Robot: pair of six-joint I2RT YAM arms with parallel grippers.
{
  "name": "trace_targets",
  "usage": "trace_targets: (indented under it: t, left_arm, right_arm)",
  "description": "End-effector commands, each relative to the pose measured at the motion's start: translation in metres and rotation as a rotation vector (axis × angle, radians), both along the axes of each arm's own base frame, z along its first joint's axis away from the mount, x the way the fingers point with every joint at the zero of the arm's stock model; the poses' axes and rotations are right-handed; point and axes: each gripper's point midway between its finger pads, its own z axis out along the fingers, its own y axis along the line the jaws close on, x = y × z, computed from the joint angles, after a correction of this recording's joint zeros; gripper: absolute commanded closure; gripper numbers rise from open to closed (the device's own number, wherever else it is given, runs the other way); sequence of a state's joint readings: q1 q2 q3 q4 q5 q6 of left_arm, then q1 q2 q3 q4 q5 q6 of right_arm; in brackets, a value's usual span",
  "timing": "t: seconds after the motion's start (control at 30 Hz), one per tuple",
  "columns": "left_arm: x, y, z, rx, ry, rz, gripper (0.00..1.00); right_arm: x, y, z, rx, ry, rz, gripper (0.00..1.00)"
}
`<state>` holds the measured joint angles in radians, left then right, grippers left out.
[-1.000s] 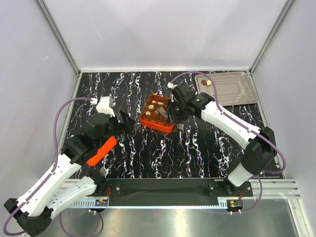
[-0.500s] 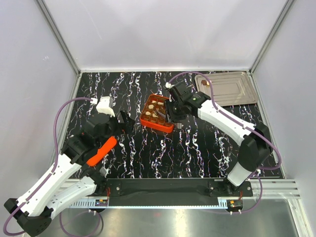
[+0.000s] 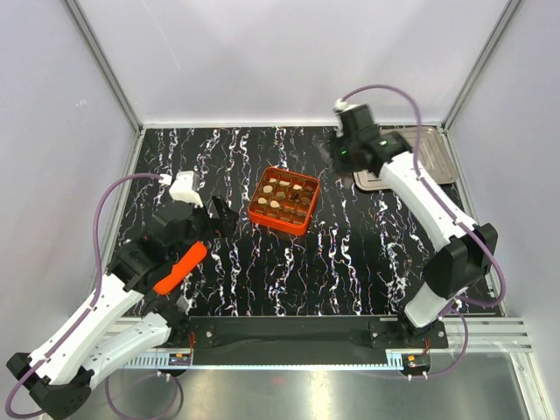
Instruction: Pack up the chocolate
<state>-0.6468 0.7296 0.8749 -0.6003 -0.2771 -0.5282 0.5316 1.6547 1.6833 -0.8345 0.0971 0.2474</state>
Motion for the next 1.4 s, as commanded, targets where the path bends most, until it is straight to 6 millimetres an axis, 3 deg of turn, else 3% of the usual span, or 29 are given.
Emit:
trace_targets:
  t: [0.0, 0.07, 0.13, 0.17, 0.2, 0.23, 0.3, 0.47, 0.9, 1.37]
  left_arm:
    - [0.003, -0.002, 0.016, -0.045, -0.052, 0.006, 0.01]
    - [0.003, -0.002, 0.016, -0.045, -0.052, 0.007, 0.01]
    - [0.003, -0.003, 0.014, -0.049, -0.049, 0.003, 0.01]
    - [0.003, -0.006, 0.013, -0.06, -0.046, -0.008, 0.01]
    - [0.003, -0.008, 0.01, -0.062, -0.039, -0.017, 0.01]
    - [0.002, -0.01, 0.008, -0.063, -0.033, -0.022, 0.01]
    - [0.002, -0.011, 0.004, -0.061, -0.021, -0.024, 0.01]
    - [0.004, -0.007, 0.001, -0.038, -0.023, -0.009, 0.01]
    - [0.017, -0.018, -0.003, -0.015, -0.01, -0.021, 0.01]
    - [0.02, -0.018, -0.005, -0.003, -0.007, -0.018, 0.01]
  right_arm:
    - [0.04, -0.066, 0.012, -0.082, -0.056, -0.15, 0.54]
    - [0.061, -0.101, 0.007, -0.118, -0.06, -0.234, 0.54]
    - [0.08, -0.133, -0.018, -0.161, -0.007, -0.316, 0.53]
    - [0.088, -0.142, -0.021, -0.164, 0.003, -0.34, 0.53]
    - [0.095, -0.146, -0.04, -0.168, 0.048, -0.349, 0.53]
    - [0.104, -0.159, -0.045, -0.16, 0.05, -0.379, 0.53]
    - [0.117, -0.164, -0.061, -0.135, 0.074, -0.386, 0.53]
    - [0.139, -0.184, -0.079, -0.114, 0.09, -0.42, 0.53]
    - [0.154, -0.179, -0.103, -0.058, 0.12, -0.388, 0.54]
    - [0.154, -0.176, -0.103, -0.049, 0.124, -0.368, 0.54]
